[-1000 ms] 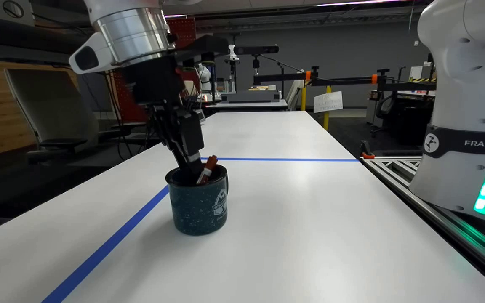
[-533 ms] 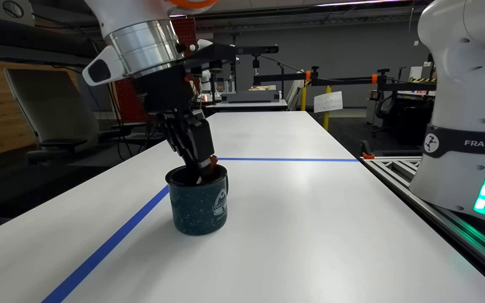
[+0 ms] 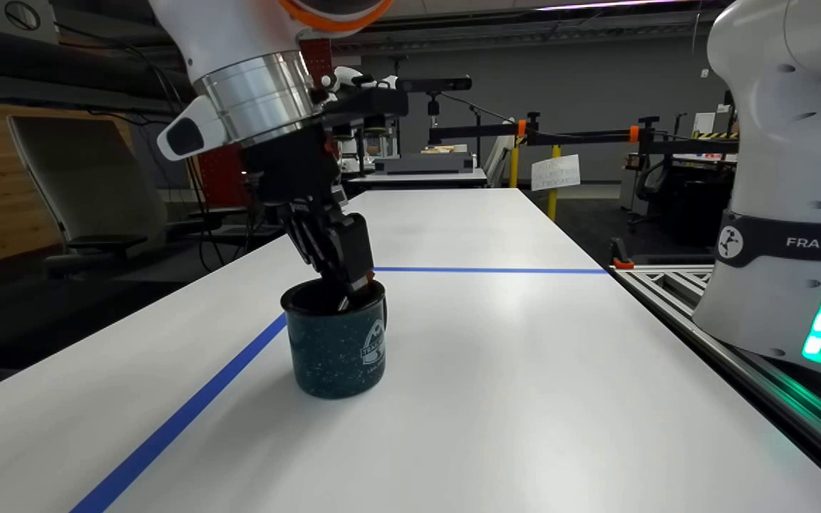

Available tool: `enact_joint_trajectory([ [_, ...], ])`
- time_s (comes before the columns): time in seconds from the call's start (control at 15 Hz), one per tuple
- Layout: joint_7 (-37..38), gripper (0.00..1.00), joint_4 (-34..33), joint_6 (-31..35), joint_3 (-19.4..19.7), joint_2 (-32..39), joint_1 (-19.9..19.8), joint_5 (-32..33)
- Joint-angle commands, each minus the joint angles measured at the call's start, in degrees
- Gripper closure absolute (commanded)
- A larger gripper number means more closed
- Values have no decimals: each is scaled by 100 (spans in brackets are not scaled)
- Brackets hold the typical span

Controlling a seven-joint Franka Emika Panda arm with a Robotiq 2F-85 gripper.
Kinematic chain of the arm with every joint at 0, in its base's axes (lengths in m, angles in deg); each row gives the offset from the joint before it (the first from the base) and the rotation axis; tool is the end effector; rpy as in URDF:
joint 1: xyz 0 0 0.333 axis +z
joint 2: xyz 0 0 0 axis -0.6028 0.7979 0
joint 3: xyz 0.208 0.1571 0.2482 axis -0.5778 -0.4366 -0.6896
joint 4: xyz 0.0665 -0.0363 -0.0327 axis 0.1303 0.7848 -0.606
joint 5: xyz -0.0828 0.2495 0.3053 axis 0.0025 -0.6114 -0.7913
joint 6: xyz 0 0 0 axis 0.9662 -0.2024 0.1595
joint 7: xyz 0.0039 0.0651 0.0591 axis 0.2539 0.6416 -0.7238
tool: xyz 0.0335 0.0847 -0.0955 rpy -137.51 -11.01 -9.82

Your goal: Put the marker on the table

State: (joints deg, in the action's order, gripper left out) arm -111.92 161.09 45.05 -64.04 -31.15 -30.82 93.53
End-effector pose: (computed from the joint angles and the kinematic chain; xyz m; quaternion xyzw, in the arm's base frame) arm 0.5256 0.1148 0.2569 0.9119 0.3835 -0.1406 0.0404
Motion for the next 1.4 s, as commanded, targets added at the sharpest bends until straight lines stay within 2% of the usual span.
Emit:
enact_joint_trajectory([
  [0.0, 168, 85, 143, 127, 14, -74, 7, 259],
  [0.13, 152, 100, 170, 180, 9, -82, 9, 324],
  [0.27, 122, 95, 211, 228, -12, -144, 13, 350],
  [0.4, 33, 95, 291, 264, -61, -289, -5, 244],
  [0.8, -525, 95, 740, 176, -197, -1134, -149, -564],
  [1.07, -1047, 95, 1174, -130, -8, -1850, -258, -1350],
  [1.33, -464, 95, 1797, 80, 317, -2565, -310, -1257],
])
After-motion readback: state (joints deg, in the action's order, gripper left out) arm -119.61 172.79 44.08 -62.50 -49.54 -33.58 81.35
